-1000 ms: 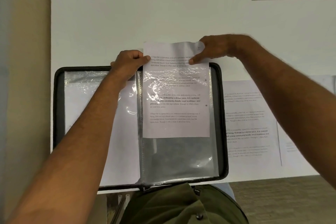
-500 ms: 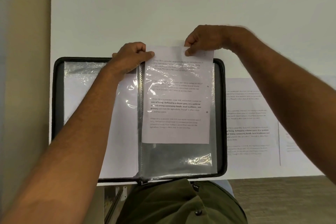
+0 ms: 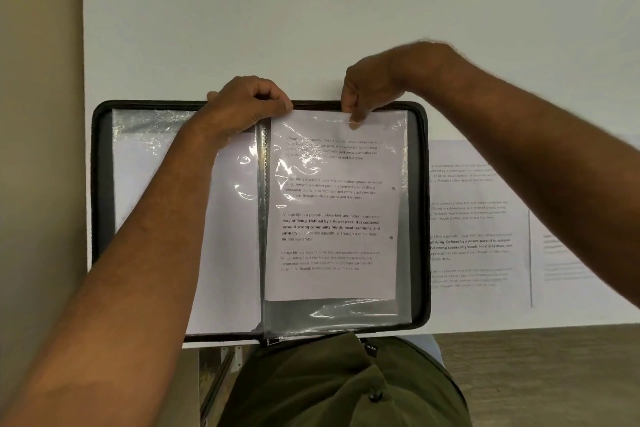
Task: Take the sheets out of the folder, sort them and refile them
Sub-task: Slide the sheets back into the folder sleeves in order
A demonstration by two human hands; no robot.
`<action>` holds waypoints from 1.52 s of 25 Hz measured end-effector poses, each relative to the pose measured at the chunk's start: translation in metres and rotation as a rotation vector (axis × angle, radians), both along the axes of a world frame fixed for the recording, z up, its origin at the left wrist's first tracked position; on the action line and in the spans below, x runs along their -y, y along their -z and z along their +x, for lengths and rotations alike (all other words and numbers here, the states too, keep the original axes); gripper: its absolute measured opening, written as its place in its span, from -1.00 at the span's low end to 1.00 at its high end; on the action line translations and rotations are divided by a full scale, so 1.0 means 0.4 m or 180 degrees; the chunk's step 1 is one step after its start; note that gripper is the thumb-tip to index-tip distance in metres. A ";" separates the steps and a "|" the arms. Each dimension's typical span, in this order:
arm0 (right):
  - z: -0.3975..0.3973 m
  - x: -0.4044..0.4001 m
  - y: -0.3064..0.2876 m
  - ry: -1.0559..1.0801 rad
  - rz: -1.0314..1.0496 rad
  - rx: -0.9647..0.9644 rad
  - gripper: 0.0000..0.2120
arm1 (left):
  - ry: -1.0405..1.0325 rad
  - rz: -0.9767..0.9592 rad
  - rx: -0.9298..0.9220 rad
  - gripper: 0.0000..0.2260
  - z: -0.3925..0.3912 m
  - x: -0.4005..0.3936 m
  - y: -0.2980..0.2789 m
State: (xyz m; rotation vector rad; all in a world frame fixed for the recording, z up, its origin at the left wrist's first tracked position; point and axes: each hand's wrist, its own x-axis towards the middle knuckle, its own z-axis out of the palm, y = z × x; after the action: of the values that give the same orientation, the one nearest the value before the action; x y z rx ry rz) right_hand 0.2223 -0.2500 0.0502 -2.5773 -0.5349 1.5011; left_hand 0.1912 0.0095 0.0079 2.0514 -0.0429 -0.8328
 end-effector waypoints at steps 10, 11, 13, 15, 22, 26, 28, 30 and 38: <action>-0.022 -0.041 -0.017 -0.0065 0.0222 -0.0003 -0.80 | 0.0466 0.0524 0.0385 -0.79 0.008 0.007 -0.009; -0.020 -0.039 -0.016 0.0047 0.0364 -0.0027 -0.78 | 0.0422 0.0504 0.0372 -0.79 0.006 0.007 -0.008; -0.018 -0.038 -0.014 0.0240 0.0531 -0.0125 -0.79 | 0.0335 0.0401 0.0294 -0.77 0.004 0.004 -0.007; -0.025 -0.042 -0.005 0.0306 0.0542 -0.0306 -0.81 | 0.0298 0.0310 0.0197 -0.74 0.003 0.000 -0.006; -0.009 -0.048 0.003 0.0183 0.0042 -0.0483 -0.90 | 0.0129 0.0027 0.0109 -0.61 -0.002 -0.001 0.004; -0.002 -0.059 0.010 0.0608 0.0167 -0.0681 -0.84 | 0.0014 0.0071 0.0221 -0.62 -0.005 0.003 0.019; -0.014 -0.070 0.016 0.0806 0.0225 -0.0837 -0.95 | -0.0039 0.0030 0.0250 -0.69 -0.006 0.002 0.024; -0.022 -0.095 0.032 0.0460 0.0079 -0.1084 -0.84 | -0.0074 -0.0033 0.0261 -0.77 -0.006 0.002 0.025; -0.060 -0.111 0.029 0.0419 -0.0022 -0.1234 -0.80 | -0.0066 0.0077 0.0533 -0.91 -0.013 0.006 0.026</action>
State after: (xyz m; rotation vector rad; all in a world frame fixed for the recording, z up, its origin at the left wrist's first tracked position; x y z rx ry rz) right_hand 0.1984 -0.2054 0.0388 -2.1884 -0.3061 1.8865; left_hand 0.1859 0.0070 -0.0025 2.1367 -0.1045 -0.6501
